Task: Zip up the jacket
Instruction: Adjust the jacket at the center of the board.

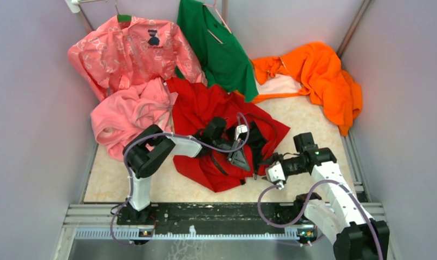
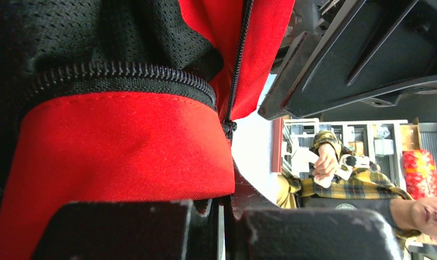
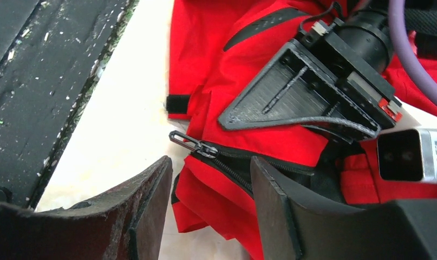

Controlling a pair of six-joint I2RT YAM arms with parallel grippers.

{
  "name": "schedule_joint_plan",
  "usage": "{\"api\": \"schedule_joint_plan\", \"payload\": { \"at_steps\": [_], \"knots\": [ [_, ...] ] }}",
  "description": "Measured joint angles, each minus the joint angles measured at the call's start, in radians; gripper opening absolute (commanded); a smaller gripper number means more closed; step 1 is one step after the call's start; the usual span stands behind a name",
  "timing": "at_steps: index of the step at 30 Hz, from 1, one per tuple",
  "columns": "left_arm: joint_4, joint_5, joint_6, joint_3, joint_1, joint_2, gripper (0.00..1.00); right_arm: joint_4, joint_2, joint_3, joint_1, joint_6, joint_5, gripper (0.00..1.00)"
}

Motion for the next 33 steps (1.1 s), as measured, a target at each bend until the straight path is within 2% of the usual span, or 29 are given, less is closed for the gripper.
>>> {"api": "schedule_joint_plan", "payload": {
  "at_steps": [5, 9, 20, 33],
  "knots": [
    [0.055, 0.042, -0.045, 0.004, 0.0, 0.03, 0.0, 0.002, -0.001, -0.036, 0.023, -0.09, 0.015, 0.68],
    [0.123, 0.071, -0.094, 0.004, 0.0, 0.056, 0.0, 0.003, -0.002, -0.078, 0.031, -0.154, 0.032, 0.71],
    [0.36, 0.159, -0.27, 0.004, 0.0, 0.137, 0.0, 0.061, -0.014, -0.095, 0.052, -0.195, 0.027, 0.71],
    [0.5, 0.192, -0.384, 0.004, 0.0, 0.166, 0.0, 0.155, -0.018, -0.14, 0.083, -0.199, 0.016, 0.7]
  ]
}}
